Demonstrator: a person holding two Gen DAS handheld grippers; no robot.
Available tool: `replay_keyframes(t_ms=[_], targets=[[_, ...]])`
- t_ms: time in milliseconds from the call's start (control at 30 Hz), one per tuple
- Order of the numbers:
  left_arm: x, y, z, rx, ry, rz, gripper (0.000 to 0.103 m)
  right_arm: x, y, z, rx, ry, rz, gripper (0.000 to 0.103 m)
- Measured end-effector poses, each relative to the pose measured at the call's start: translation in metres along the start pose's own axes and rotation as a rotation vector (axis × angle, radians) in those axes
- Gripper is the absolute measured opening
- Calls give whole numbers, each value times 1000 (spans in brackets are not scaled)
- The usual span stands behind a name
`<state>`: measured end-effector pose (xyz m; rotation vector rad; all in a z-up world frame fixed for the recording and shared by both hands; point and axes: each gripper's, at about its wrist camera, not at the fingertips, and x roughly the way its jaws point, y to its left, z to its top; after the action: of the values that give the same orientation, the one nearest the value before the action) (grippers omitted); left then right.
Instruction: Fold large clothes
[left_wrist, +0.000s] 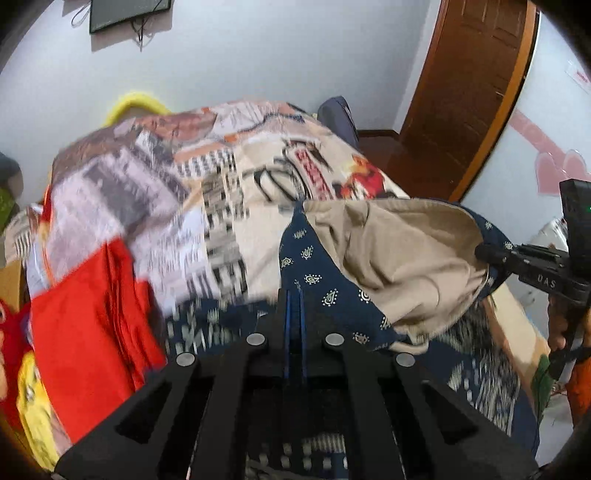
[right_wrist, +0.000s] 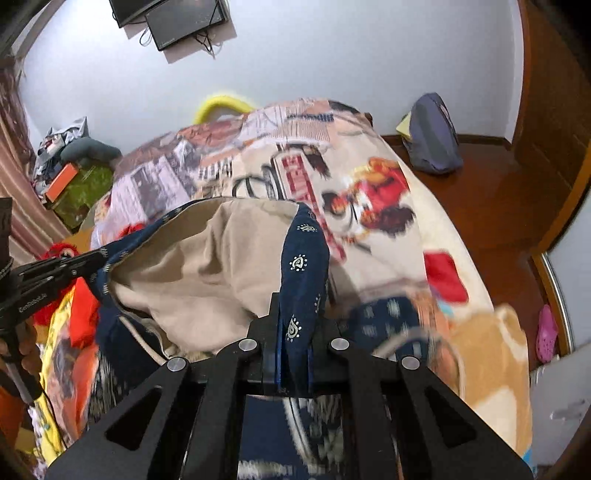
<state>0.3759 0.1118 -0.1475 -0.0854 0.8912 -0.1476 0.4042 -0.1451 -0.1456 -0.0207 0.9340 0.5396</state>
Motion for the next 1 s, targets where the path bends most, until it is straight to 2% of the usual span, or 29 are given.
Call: replay_keyframes(t_ms=[167, 367, 533, 600, 700, 767, 867, 1000], targets=[[12, 2, -54, -46, 70, 19, 3, 6, -1, -42, 8, 64, -3, 8], [37, 8, -86, -62, 148, 64, 4, 20, -4, -72, 4, 136, -48, 9], [36, 6, -89, -74, 149, 94, 11, 24, -9, -83, 32, 136, -81, 16], [31, 3, -89, -61, 154, 107, 15, 20, -9, -83, 40, 132, -106, 27], [19, -2, -88, -29, 144, 117, 18, 9, -5, -78, 19, 121, -95, 29], [10, -4, -83, -20, 123, 123, 24, 1, 0, -73, -3, 100, -88, 29], [0, -7, -72, -11, 81, 131, 40, -8, 5, -64, -19, 58, -83, 34], [-6, -15, -52, 39, 28, 140, 43, -12, 12, -47, -24, 9, -61, 41]])
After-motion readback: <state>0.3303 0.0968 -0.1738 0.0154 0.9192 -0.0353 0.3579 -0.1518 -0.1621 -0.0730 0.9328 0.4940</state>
